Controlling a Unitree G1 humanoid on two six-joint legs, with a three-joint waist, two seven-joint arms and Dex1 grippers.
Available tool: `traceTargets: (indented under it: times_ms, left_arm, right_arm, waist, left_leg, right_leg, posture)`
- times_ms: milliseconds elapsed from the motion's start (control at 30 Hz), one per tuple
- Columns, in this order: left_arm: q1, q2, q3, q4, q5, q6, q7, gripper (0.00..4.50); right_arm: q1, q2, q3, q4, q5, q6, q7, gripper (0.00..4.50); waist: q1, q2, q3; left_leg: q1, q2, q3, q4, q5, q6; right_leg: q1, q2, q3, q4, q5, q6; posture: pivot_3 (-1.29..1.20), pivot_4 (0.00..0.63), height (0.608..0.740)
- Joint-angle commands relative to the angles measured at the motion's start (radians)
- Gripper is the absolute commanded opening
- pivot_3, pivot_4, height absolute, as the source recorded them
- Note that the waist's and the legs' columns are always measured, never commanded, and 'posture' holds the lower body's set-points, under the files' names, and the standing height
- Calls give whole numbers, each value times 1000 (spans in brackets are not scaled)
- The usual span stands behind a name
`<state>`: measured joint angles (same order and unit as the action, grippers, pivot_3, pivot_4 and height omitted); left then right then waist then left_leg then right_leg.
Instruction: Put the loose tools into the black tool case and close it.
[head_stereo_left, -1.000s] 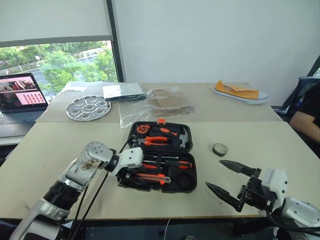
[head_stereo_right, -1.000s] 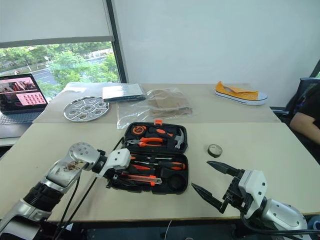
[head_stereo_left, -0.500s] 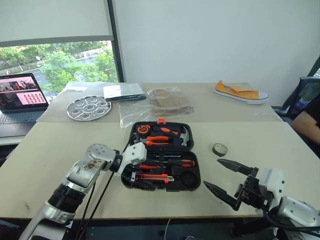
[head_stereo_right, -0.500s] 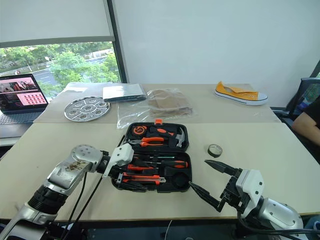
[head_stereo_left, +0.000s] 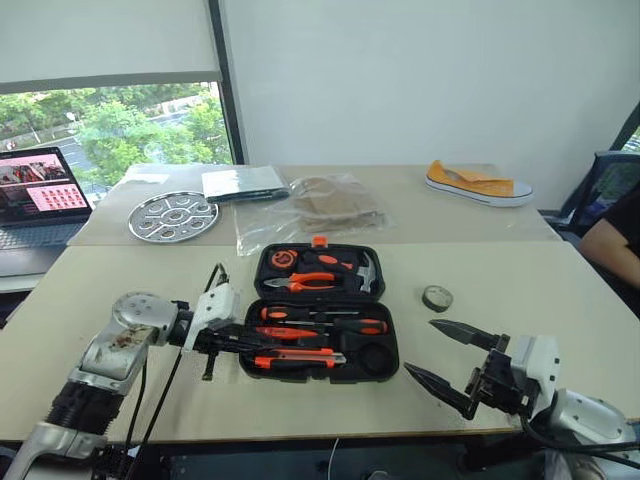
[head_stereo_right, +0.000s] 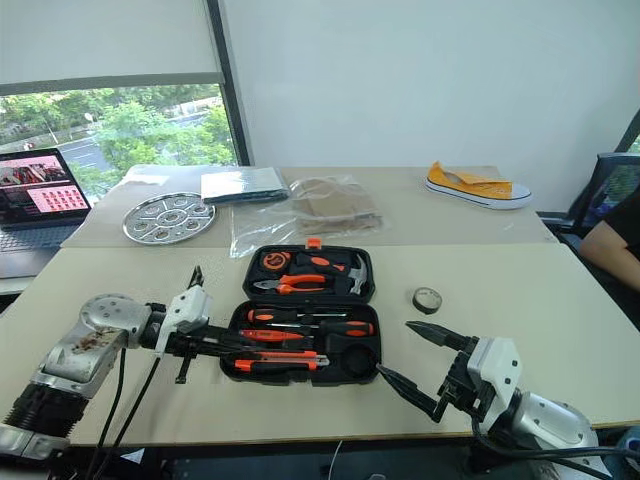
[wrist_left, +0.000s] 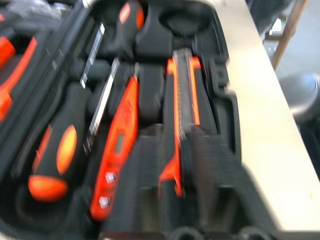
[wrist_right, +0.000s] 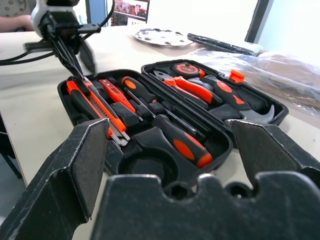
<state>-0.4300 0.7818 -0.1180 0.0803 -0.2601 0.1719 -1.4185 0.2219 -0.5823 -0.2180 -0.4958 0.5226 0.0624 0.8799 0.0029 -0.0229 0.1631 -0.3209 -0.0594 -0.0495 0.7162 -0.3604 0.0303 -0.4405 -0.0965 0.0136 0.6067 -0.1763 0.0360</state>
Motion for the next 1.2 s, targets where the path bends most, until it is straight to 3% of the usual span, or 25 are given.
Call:
traceTargets:
  times_ms: [33,333,533,800,967,1167,1200]
  left_arm:
    - [2,2,-23,11,53,-40,36,80]
    - [51,-7,-107,-25,94,-49,34,80]
    - [62,-15,-160,-6,181,-41,90,80]
    - [87,-51,-169,5,188,-37,135,80]
    - [62,-74,-41,29,62,-100,126,80]
    - [100,-39,197,24,-199,-1,72,80]
    - [117,-19,225,33,-201,4,82,314]
  right_arm:
    - [-7,-3,-18,-6,6,-27,7,4500]
    - [-13,-4,-17,-3,7,-20,4,4500]
    - [-16,4,-12,0,0,-25,-3,4500]
    - [-26,13,-2,4,-8,-29,-12,4500]
    - [-24,10,-15,8,-8,-34,-10,4500]
    - [18,-35,-112,36,25,-28,21,4500]
    - [33,-44,-132,43,34,-26,31,4500]
  waist:
    - [1,0,0]
    - [-1,3,-2]
    - [1,10,-6]
    - [7,20,-13]
    - [5,20,-13]
    - [2,18,-11]
    - [1,18,-11]
  left_leg:
    - [0,0,0,0,0,0]
    - [2,0,0,-1,-3,5]
    - [3,0,0,-1,-3,5]
    - [7,0,1,-2,-4,8]
    - [16,1,1,-4,-6,10]
    - [6,1,0,-4,-2,3]
    - [3,0,0,-4,-1,2]
  right_leg:
    - [0,0,0,0,0,0]
    - [1,0,0,0,0,0]
    - [3,0,0,-2,0,0]
    - [9,0,0,-5,-1,1]
    - [19,0,0,-10,-1,2]
    - [7,1,0,-10,-1,2]
    - [3,0,0,-9,-1,2]
  posture:
    - [0,150,740]
    - [0,150,740]
    - [0,150,740]
    - [0,150,740]
    - [0,150,740]
    - [0,150,740]
    - [0,150,740]
